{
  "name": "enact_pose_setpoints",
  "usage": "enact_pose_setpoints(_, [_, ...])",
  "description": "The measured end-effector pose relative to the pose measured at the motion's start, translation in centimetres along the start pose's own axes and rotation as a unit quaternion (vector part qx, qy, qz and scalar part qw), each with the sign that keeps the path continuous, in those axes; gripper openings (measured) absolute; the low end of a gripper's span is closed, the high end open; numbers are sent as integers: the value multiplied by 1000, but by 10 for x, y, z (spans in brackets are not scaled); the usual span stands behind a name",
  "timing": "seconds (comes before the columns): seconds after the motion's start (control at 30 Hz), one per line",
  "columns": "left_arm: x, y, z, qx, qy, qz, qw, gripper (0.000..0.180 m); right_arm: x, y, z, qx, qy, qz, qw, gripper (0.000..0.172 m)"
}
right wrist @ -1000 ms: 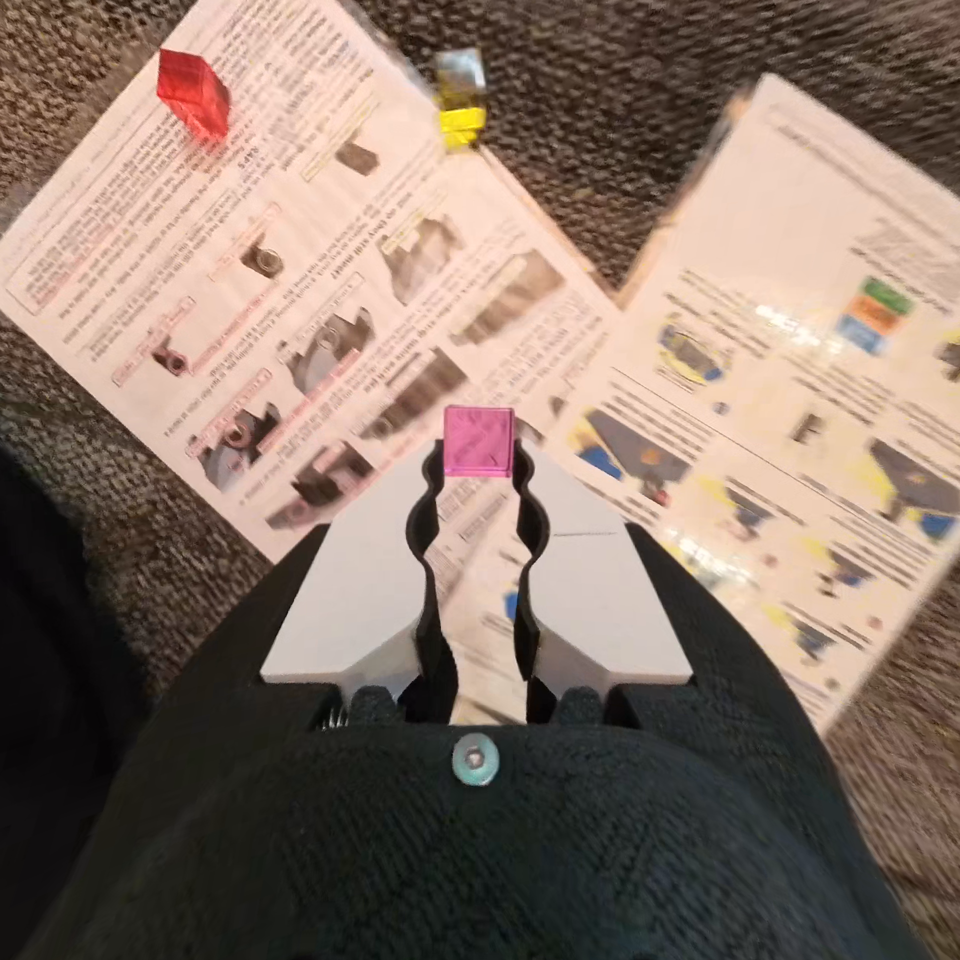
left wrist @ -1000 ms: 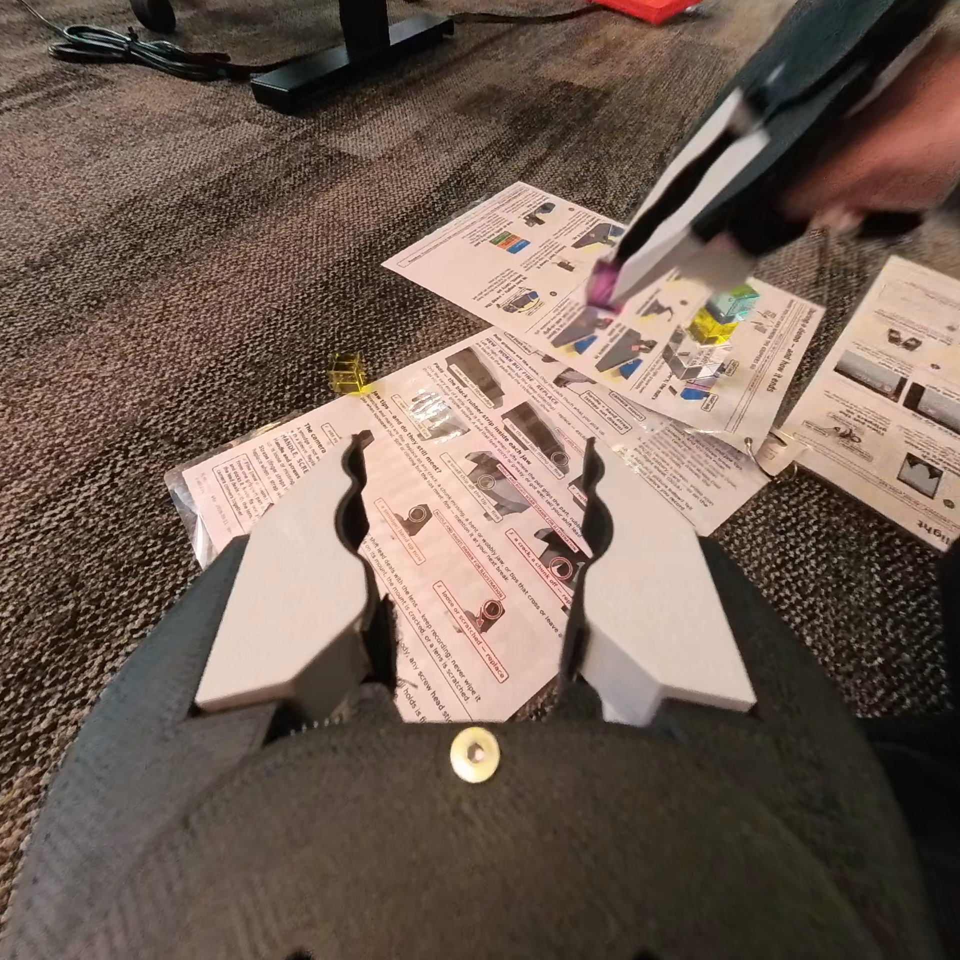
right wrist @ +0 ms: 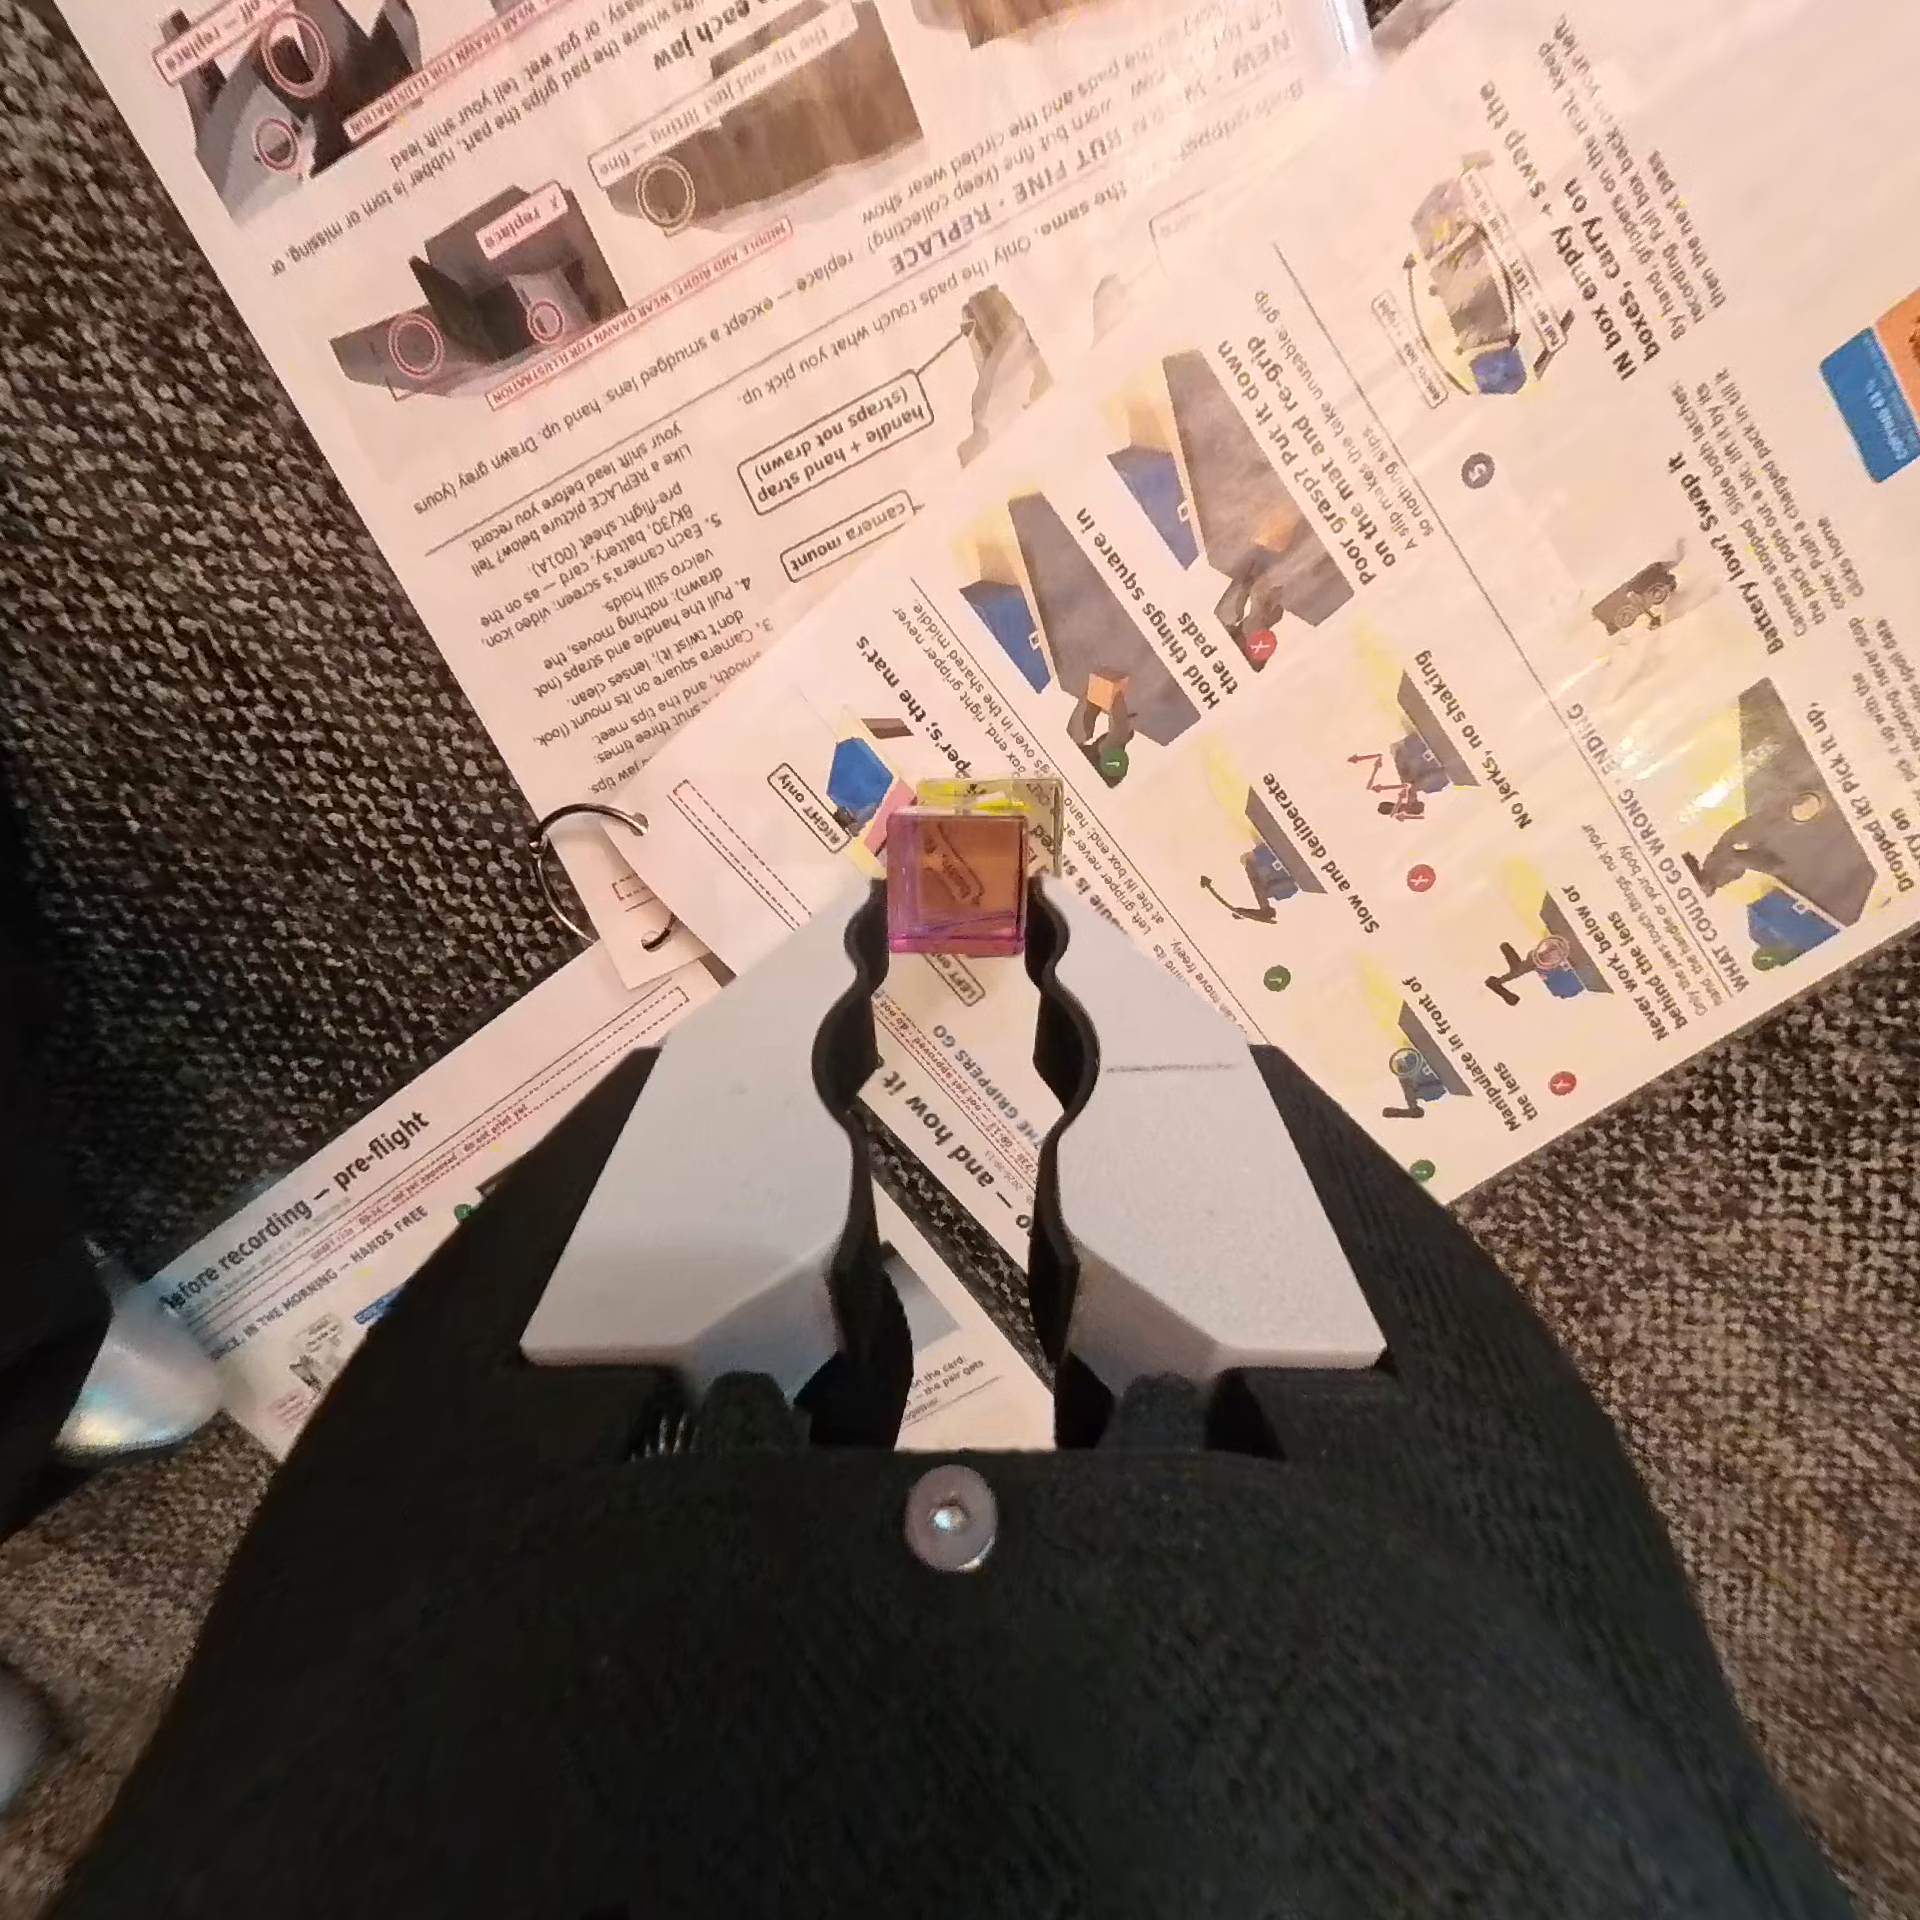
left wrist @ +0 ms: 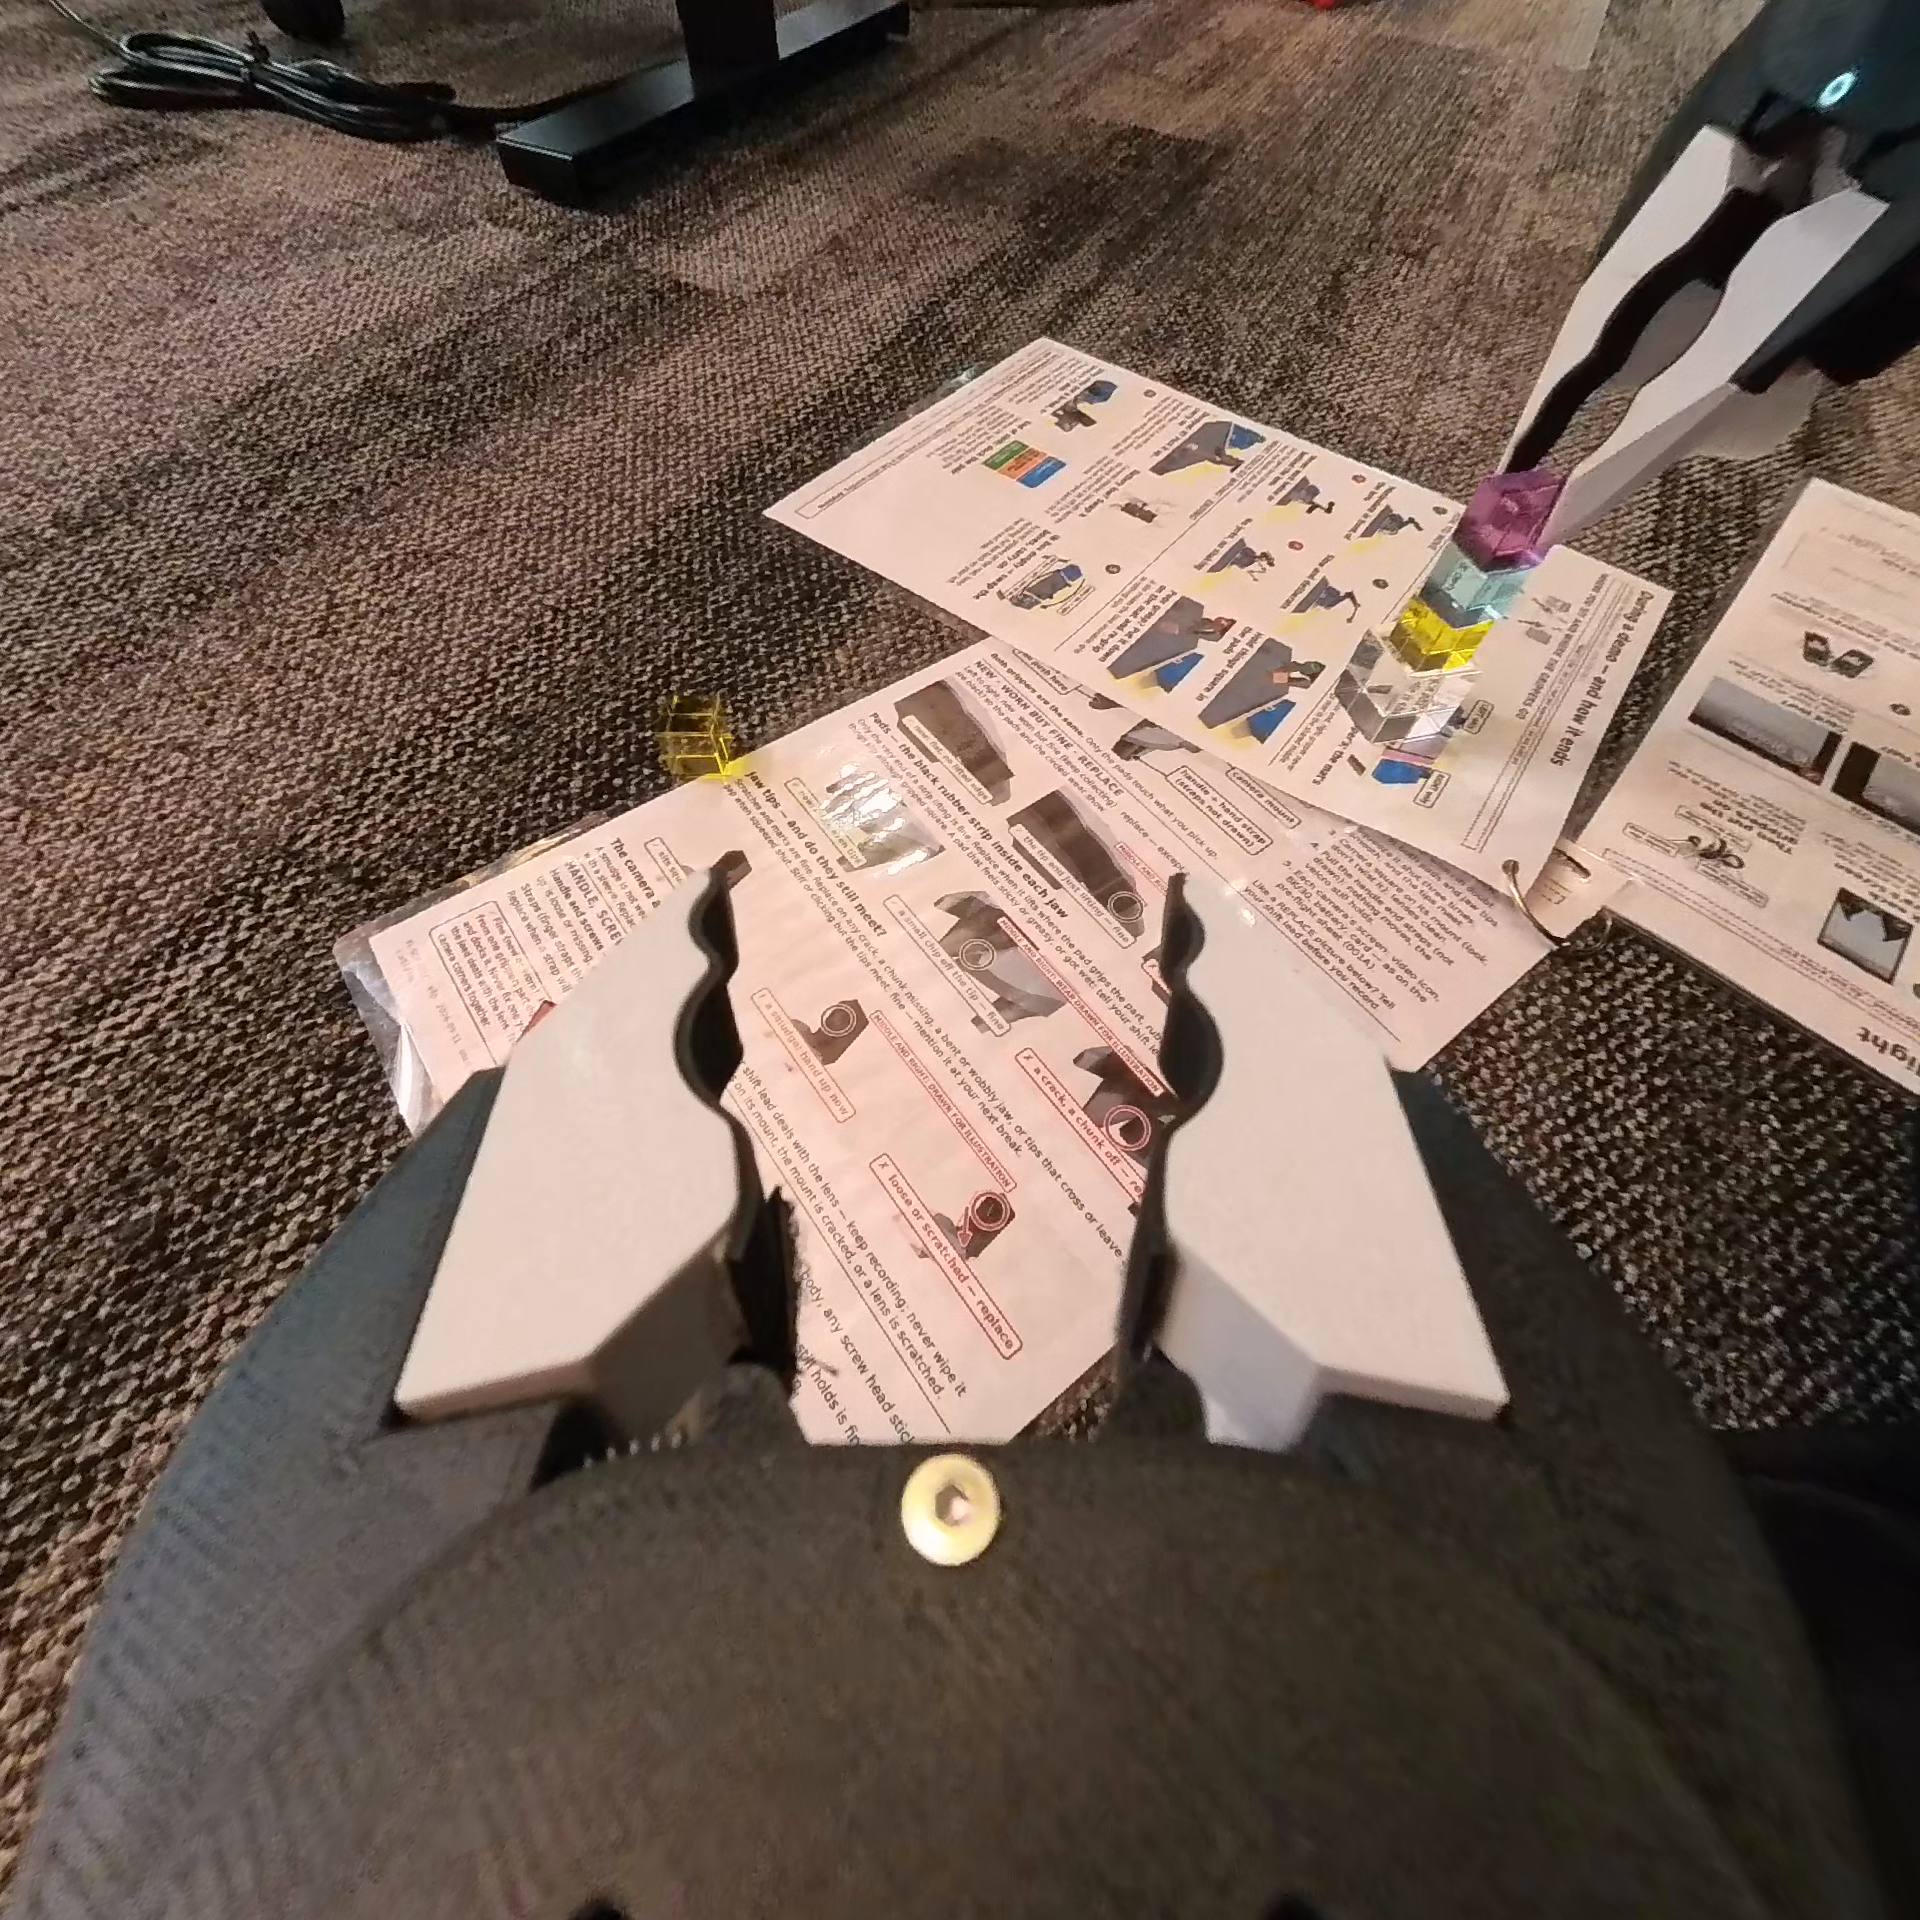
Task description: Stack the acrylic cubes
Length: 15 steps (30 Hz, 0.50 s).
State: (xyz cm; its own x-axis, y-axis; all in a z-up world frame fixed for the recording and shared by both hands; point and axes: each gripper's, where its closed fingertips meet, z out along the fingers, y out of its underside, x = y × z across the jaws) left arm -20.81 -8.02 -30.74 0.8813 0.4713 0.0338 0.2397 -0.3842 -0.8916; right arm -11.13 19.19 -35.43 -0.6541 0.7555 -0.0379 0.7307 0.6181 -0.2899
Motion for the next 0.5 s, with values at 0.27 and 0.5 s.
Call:
enact_pose_setpoints(0.27, [-3, -1, 0, 1, -2, 0, 1000, 82, 2, -15, -11, 18, 8, 28, 999, 43])
enact_pose_setpoints(0.5, [-4, -2, -3, 9, -4, 3, 1000, 82, -35, -146, -9, 172, -19, 47, 984, 38])
